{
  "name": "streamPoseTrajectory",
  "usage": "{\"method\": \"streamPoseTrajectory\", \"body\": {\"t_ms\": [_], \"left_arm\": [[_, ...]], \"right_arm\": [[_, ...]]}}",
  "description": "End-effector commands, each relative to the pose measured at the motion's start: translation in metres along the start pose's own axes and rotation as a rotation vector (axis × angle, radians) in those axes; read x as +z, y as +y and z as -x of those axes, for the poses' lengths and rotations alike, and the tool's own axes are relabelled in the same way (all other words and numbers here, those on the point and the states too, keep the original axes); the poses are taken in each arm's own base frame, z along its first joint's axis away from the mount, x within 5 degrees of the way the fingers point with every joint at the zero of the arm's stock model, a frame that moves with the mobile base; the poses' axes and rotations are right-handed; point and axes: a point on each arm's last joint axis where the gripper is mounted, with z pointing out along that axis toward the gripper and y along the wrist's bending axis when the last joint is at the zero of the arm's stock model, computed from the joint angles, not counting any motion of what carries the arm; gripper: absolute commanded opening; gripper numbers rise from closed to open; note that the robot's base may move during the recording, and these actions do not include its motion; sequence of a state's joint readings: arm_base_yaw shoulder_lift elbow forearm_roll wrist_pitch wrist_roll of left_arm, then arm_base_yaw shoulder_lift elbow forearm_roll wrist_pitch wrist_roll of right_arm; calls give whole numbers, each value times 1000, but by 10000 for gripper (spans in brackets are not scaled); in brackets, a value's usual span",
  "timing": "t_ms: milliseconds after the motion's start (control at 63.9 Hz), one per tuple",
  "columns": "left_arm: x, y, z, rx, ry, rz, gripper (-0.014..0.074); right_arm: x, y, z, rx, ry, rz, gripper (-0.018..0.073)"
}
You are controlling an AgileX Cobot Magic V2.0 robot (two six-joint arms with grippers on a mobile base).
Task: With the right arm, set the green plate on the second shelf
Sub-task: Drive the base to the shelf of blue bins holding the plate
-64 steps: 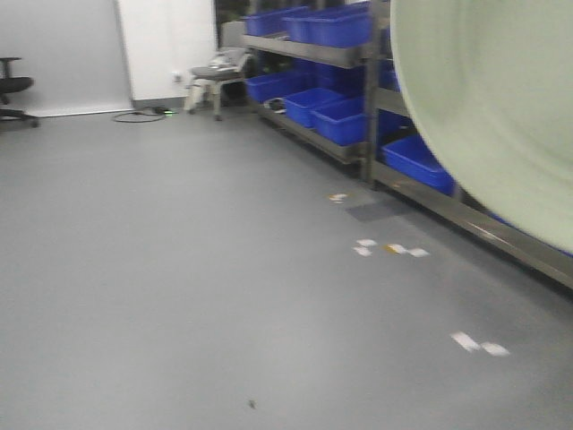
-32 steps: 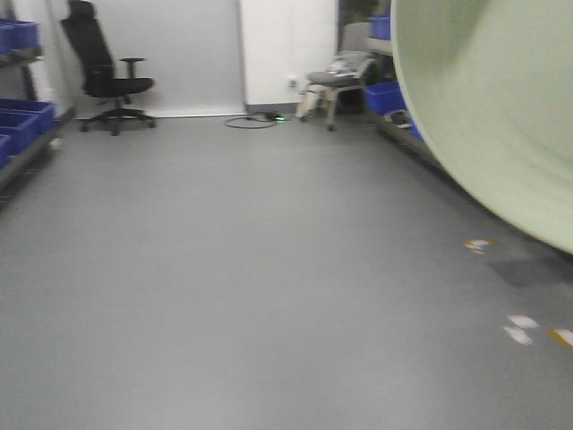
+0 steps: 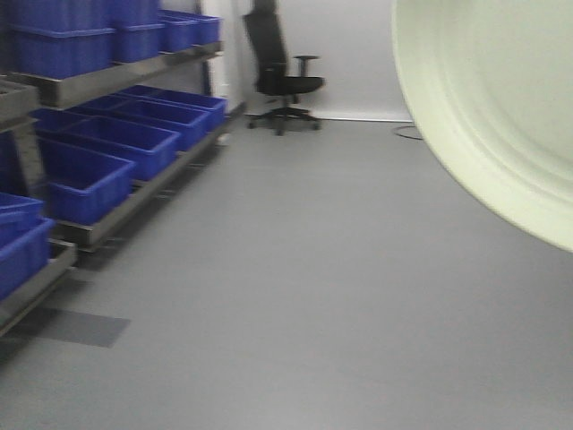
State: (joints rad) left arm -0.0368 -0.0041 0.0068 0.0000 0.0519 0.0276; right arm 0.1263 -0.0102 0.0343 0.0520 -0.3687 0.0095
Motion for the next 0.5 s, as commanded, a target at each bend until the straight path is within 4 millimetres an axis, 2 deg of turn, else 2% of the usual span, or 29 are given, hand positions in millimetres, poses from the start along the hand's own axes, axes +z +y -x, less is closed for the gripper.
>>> {"method": "streamPoseTrajectory", "body": {"t_ms": [0, 485], "left_arm": [[0, 0, -5, -2, -56, 0, 130], [0, 0, -5, -2, -56, 0, 130]], "right_arm": [[-1, 0, 20, 4, -148, -5, 55], [-1, 0, 20, 4, -148, -5, 55]]}}
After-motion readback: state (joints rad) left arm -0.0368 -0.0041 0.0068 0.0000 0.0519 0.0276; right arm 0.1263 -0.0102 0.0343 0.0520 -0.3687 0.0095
